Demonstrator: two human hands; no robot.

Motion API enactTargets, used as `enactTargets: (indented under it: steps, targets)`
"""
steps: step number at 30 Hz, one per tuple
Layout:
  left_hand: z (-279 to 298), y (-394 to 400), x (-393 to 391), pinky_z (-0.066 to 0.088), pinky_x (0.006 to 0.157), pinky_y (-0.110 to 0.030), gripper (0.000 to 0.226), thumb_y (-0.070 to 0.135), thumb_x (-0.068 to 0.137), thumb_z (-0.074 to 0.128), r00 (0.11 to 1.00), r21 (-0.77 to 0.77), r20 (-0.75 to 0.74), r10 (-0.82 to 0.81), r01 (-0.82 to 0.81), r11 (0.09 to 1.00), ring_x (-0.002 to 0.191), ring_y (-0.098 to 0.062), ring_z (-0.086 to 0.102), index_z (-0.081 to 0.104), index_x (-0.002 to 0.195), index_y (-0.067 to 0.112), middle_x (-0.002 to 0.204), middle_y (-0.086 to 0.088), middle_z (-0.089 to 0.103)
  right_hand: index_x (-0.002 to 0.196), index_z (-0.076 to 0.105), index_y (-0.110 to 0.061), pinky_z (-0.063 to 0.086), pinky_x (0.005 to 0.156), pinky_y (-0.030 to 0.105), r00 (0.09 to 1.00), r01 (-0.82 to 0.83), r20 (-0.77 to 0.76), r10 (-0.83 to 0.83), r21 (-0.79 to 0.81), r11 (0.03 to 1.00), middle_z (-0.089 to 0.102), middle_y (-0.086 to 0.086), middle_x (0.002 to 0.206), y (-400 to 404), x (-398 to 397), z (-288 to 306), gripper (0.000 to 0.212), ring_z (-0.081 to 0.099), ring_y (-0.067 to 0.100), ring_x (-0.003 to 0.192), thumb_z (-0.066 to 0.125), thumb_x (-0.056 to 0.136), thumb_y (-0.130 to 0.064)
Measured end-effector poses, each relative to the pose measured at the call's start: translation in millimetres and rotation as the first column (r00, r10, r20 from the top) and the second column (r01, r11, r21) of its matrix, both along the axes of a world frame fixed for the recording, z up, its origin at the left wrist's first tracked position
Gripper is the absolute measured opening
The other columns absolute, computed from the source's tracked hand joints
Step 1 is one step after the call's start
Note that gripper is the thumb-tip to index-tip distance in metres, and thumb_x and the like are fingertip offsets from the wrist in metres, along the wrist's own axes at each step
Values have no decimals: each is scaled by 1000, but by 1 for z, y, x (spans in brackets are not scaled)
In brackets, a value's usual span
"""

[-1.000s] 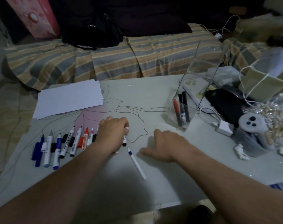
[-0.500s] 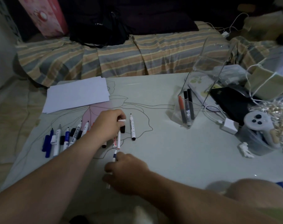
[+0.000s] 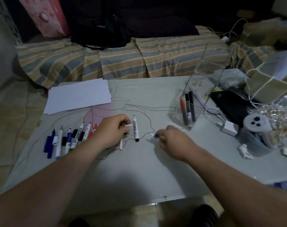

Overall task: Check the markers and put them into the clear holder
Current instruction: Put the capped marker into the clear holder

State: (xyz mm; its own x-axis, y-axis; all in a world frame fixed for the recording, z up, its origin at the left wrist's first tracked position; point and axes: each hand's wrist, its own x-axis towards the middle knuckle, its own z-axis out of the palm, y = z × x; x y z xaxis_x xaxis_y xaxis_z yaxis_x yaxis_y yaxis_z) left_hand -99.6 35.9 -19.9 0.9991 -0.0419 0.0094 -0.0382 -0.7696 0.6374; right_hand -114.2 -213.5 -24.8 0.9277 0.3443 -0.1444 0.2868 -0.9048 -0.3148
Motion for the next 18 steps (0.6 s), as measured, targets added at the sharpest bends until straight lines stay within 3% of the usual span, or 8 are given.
enactTargets:
  steps: [3, 6, 10, 13, 18]
  targets:
    - [4, -10, -2, 46, 70, -12, 12, 21, 89, 70, 1000, -20, 15, -12, 13, 1000, 82, -1, 67, 71, 96, 31, 87, 13, 73, 124, 58, -45, 49, 73, 36, 970, -24, 242, 24, -4, 1000, 50, -4, 98, -5, 9, 13, 25, 58, 26, 97, 48, 101, -43]
    - [10, -18, -3, 38, 62, -8, 14, 23, 89, 70, 999, 57, 42, -29, 26, 998, 80, -5, 64, 74, 99, 31, 85, 12, 72, 120, 62, -44, 42, 65, 32, 915, -36, 401, 46, -33, 999, 56, -4, 93, 1, 12, 18, 26, 60, 28, 96, 46, 100, -49]
    - [19, -25, -7, 47, 70, -22, 14, 24, 91, 67, 995, 89, 76, -63, 56, 994, 84, -10, 65, 75, 101, 30, 88, 10, 73, 116, 65, -43, 38, 62, 31, 900, -34, 434, 46, -35, 999, 57, -5, 90, 9, 14, 17, 27, 62, 29, 91, 45, 99, -51]
    - [21, -29, -9, 38, 66, -11, 13, 26, 92, 67, 992, 86, 103, -75, 66, 994, 85, -10, 61, 75, 102, 30, 90, 9, 70, 114, 65, -44, 41, 60, 31, 899, -25, 436, 35, -28, 999, 57, -6, 89, 11, 15, 20, 26, 62, 28, 89, 45, 98, -51]
    - [19, -32, -8, 40, 70, -21, 14, 27, 92, 68, 987, 76, 134, -93, 83, 994, 85, -12, 60, 74, 103, 30, 90, 8, 69, 113, 66, -41, 44, 62, 32, 901, -54, 429, 61, -29, 998, 57, -6, 86, 15, 16, 22, 27, 62, 27, 86, 45, 99, -50]
